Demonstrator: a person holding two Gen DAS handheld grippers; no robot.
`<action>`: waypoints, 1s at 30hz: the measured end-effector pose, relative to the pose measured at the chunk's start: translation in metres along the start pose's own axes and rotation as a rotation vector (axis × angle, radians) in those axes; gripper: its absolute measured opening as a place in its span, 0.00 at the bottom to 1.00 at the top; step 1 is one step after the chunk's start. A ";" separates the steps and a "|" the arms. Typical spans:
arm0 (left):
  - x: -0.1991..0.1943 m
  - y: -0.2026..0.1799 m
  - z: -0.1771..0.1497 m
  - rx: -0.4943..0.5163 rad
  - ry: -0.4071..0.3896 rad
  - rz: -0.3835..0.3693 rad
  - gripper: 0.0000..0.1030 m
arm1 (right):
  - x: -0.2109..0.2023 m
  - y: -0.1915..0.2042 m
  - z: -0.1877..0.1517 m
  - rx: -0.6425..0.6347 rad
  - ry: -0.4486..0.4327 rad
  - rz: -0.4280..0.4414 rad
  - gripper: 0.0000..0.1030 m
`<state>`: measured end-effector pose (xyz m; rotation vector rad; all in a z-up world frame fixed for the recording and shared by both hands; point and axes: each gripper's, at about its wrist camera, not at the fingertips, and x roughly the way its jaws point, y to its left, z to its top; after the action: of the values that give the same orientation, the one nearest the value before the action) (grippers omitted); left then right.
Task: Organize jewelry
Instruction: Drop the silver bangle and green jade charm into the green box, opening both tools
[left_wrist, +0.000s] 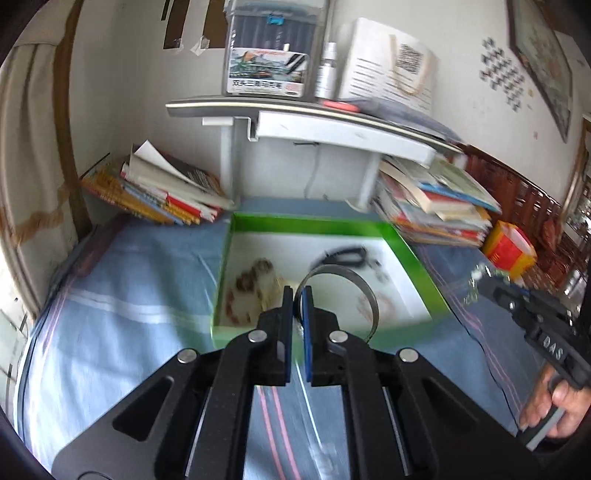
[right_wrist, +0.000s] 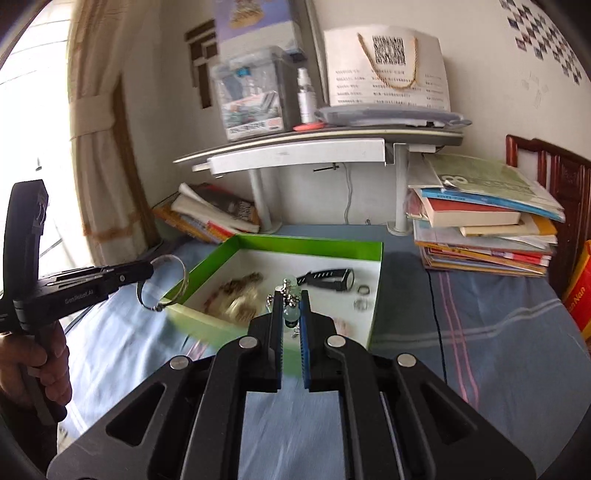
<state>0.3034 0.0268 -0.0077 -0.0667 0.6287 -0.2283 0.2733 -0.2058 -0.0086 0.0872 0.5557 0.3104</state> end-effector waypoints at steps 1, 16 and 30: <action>0.014 0.003 0.011 -0.004 0.003 0.003 0.05 | 0.011 -0.003 0.006 0.006 0.001 0.004 0.08; 0.151 -0.001 0.046 0.048 0.134 0.039 0.05 | 0.129 -0.014 0.017 0.017 0.128 -0.003 0.08; 0.066 -0.009 0.041 0.104 -0.088 0.129 0.94 | 0.068 -0.015 0.024 0.037 -0.014 -0.060 0.82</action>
<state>0.3777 0.0026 -0.0113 0.0635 0.5301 -0.1319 0.3449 -0.1984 -0.0252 0.1085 0.5490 0.2409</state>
